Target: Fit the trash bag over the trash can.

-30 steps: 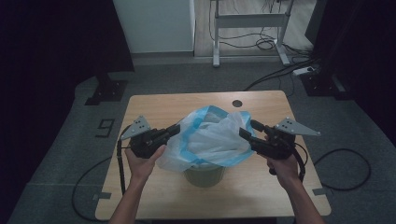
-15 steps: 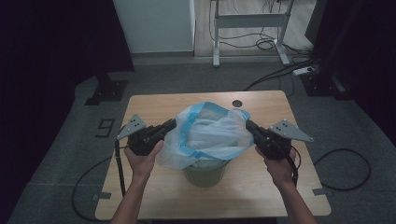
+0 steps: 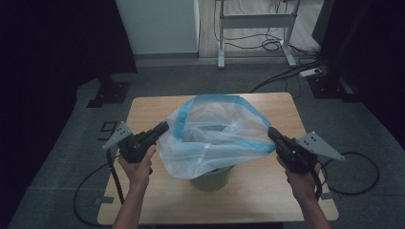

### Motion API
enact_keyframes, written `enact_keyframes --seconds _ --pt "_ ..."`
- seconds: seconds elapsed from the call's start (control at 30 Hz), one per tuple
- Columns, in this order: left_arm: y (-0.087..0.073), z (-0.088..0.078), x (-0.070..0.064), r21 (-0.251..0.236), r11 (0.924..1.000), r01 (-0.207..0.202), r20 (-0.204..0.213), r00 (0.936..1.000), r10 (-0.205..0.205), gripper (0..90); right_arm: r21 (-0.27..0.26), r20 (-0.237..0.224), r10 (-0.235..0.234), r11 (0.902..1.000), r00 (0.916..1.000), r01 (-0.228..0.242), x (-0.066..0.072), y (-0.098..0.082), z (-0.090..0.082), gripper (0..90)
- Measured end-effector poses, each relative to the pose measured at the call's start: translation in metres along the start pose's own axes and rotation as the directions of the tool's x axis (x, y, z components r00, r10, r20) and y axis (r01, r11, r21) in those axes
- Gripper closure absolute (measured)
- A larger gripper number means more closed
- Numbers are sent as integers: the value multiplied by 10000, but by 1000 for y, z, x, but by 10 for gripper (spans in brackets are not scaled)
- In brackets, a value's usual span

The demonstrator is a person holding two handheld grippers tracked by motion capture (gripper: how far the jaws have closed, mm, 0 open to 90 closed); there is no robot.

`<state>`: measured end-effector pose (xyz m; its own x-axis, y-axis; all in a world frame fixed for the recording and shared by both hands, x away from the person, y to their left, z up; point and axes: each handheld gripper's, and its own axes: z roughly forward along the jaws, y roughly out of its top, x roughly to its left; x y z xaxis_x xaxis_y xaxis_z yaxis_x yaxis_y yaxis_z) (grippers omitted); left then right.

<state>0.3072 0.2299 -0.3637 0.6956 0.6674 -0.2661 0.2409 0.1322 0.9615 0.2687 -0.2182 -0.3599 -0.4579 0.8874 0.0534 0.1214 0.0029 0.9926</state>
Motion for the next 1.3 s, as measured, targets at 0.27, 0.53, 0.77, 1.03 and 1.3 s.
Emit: enact_keyframes --seconds 0.27,0.53,0.77,1.03,1.3 --pt "-18 -25 5 429 9979 484 381 9980 -500 898 651 -351 247 9976 9991 -224 7 -30 -20 881" --pt "-40 -38 15 941 9910 947 482 9939 -996 897 1429 -467 343 9894 9983 -273 13 -66 -25 877" --pt "-52 -38 24 1311 9828 1298 406 9899 -1361 897 1856 -425 449 9820 9981 -362 9 -83 -22 872" --pt "-65 -40 29 1489 9783 1443 542 9866 -1538 897 2012 -550 647 9782 9964 -525 10 -97 -19 794" --pt "-59 -37 24 1420 9820 1245 714 9882 -1357 887 1035 -250 756 9920 9968 -726 16 -67 -34 502"
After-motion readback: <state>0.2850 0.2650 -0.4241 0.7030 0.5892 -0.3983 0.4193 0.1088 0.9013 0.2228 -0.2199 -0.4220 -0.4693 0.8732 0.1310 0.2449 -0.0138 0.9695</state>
